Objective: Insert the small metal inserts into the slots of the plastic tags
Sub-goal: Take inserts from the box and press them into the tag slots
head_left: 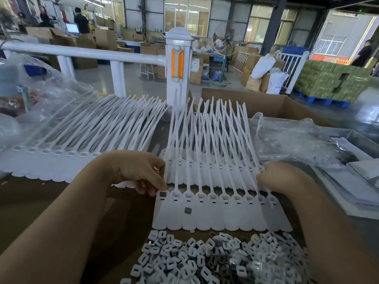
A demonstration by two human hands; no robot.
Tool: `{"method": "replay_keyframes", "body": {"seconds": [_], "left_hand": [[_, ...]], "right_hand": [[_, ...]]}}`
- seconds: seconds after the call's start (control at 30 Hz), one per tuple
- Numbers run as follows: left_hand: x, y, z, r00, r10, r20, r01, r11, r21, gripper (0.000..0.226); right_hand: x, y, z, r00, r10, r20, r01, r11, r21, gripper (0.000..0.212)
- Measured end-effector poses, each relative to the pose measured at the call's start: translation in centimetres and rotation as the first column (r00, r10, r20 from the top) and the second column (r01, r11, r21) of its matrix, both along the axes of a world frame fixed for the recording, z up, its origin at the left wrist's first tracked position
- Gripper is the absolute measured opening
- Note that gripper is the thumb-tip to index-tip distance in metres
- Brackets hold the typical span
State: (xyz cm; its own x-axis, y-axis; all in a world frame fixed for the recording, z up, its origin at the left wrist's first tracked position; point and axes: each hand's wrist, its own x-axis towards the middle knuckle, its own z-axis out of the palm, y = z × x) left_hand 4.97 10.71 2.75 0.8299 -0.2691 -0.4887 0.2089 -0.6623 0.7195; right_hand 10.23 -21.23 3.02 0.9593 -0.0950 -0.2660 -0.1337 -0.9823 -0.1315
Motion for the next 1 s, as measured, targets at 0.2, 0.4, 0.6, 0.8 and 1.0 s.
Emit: {"method": "replay_keyframes", "body": {"seconds": [0.2, 0.4, 0.6, 0.8, 1.0], "left_hand": [[-0.1, 1.0, -0.1, 0.998, -0.032, 0.048, 0.039, 0.989, -0.144, 0.034], [-0.2, 1.6, 0.0, 0.993, -0.068, 0.092, 0.089, 0.965, -0.247, 0.036], [-0.4, 2.3, -0.1, 0.989, -0.067, 0.133, 0.102, 0.955, -0.279, 0.021], [-0.5, 2.7, 0.4, 0.970, -0.108, 0.218, 0.169, 0.944, -0.284, 0.029], [-0.4, 3.0, 0.6, 0.946, 0.004, 0.325, 0.089, 0.959, -0.270, 0.016]], "right_hand": [[0.2, -0.4, 0.3, 1.000, -0.003, -0.015, 0.003, 1.000, 0.022, 0.016], [-0.2, -0.1, 0.8, 0.990, 0.039, -0.132, -0.037, 0.999, 0.017, 0.025], [-0.5, -0.4, 1.8, 0.984, 0.127, -0.121, -0.132, 0.991, -0.028, 0.029], [-0.7, -1.4, 3.3, 0.982, 0.179, -0.056, -0.173, 0.980, 0.094, 0.020], [-0.5, -1.5, 3.1, 0.994, 0.109, 0.027, -0.111, 0.931, 0.347, 0.010]]}}
